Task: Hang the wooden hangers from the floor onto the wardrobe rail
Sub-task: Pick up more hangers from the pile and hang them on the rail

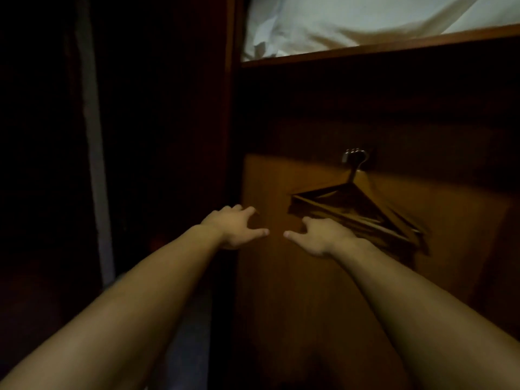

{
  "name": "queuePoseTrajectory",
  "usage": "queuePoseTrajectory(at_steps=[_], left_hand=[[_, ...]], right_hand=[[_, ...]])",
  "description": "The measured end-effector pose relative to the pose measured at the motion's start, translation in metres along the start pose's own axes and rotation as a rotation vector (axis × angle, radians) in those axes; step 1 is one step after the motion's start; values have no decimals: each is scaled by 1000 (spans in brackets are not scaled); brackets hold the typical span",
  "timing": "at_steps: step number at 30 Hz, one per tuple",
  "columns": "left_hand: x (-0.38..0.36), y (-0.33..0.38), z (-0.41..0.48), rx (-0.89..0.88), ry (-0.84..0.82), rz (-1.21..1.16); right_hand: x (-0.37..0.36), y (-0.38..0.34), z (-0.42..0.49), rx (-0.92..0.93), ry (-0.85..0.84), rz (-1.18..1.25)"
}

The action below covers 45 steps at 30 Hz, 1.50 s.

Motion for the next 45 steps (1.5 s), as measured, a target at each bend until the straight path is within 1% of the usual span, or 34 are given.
queuePoseTrajectory(at_steps=[3, 10, 18, 22, 27, 35, 40, 45], left_hand=[[8, -34, -37, 70, 20, 2], [17, -118, -113, 214, 60, -41], [-2, -243, -219, 467, -7, -14], [-25, -304, -276, 593, -78, -14], [-31, -372, -335, 706, -95, -10], [-48, -455, -397, 789, -131, -36], [-84, -485, -409, 815, -198, -59], [-119, -505, -402, 826, -256, -114]], right_hand=[[-14, -43, -13, 83, -38, 19], [-31, -151, -42, 280, -43, 36], [-75, -308, -74, 506, -68, 88], [-108, -385, -98, 629, -137, 97], [-154, -460, -125, 717, -222, 65], [-218, -545, -150, 805, -316, 19], [-260, -572, -146, 809, -399, 30], [-303, -589, -125, 799, -475, 18]])
Point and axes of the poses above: each hand's wrist, its own z-axis towards the middle knuckle, its own x-axis out of the back of the hand, y = z × x, the point moved 10 cm from there along z, towards the middle knuckle, and after that the axes turned 1 degree about z, right-handed, at the moved point
